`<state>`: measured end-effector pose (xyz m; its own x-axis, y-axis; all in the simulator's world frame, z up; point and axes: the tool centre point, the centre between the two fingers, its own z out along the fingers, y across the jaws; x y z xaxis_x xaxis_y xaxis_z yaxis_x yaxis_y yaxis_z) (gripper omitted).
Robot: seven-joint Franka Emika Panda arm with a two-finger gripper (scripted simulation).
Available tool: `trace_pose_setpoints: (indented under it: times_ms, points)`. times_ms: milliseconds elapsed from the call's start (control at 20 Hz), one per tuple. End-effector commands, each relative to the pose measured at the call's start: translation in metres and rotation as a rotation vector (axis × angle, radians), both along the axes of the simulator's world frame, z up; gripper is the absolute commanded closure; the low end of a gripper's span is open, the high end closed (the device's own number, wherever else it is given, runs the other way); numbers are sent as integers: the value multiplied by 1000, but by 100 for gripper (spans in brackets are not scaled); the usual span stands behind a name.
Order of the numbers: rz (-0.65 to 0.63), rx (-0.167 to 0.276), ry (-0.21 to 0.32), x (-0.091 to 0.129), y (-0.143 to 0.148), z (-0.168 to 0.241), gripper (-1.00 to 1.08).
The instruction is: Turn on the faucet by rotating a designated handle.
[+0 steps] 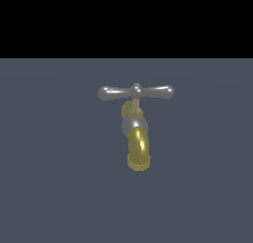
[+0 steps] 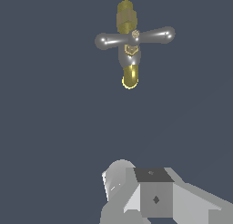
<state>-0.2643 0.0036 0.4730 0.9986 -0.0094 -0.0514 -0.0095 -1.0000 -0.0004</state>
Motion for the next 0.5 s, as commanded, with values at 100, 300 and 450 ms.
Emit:
trace_pose_setpoints:
  times_ms: [100,300,450]
  points:
    - [2,0,0,0,0,0,108]
    - [21,1,0,0,-3,-3,108]
    - [47,1,-1,0,-7,-8,108]
